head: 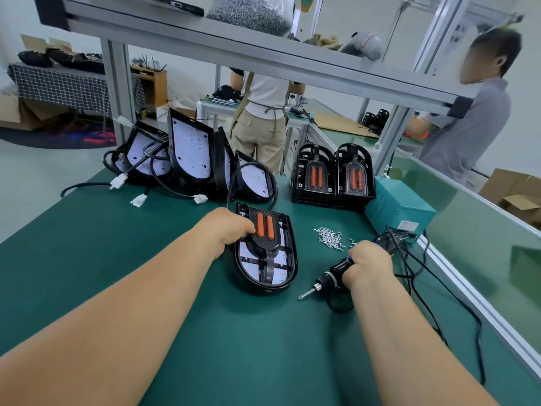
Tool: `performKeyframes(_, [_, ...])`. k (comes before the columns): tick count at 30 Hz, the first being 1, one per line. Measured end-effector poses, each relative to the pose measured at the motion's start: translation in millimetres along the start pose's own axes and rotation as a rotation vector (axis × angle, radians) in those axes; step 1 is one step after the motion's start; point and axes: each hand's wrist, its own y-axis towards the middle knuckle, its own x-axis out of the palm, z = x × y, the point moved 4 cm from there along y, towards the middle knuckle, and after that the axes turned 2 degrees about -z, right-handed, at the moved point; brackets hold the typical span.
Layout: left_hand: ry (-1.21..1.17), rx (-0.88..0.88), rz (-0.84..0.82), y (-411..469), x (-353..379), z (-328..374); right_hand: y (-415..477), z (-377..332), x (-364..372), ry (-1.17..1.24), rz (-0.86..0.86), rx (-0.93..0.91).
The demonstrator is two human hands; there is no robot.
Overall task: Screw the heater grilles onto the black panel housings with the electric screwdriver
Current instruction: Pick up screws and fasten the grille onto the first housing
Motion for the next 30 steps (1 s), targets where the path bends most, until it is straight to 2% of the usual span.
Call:
performKeyframes(6, [-0.155, 0.024, -0.1, 11.7, 6.6, 5.1, -16.2, 9.5, 5.6, -0.071, 0.231, -0.079])
performKeyframes(11, [-0.22, -0.006, -0.15, 14.6, 9.2, 3.4, -21.2, 9.8, 4.5, -0.021, 0.241, -0.113])
performKeyframes(13, [-0.271, 0.007, -0.192, 11.6, 12.0, 4.0, -25.9, 4.8, 2.3, 0.012, 0.259, -0.224])
performKeyframes(15, [-0.294, 0.065, -0.219, 9.9, 10.6, 7.2, -34.7, -10.0, 4.3, -0.02, 0.267, -0.423])
performKeyframes(17, [-0.304, 0.142, -0.269, 5.3, 4.2, 13.7, -44.0, -32.7, 12.4, -0.026, 0.169, -0.636])
performKeyframes(19, [-0.271, 0.216, -0.345, -3.1, -5.1, 23.3, -54.6, -60.6, 26.4, -0.095, -0.019, -0.849])
performKeyframes(22, [-0.164, 0.301, -0.463, -20.7, -20.7, 39.0, -73.7, -99.0, 55.6, -0.463, -0.267, -1.178])
performKeyframes(24, [-0.096, 0.32, -0.596, -32.7, -28.1, 47.6, -81.4, -116.0, 78.3, -0.679, -0.407, -1.314])
performKeyframes(27, [-0.036, 0.31, -0.776, -46.6, -39.5, 56.1, -77.1, -122.5, 108.6, -0.96, -0.541, -1.314])
performKeyframes(30, [-0.166, 0.324, -0.787, -45.7, -58.2, 61.1, -62.4, -111.9, 116.4, -1.092, -0.546, -1.145])
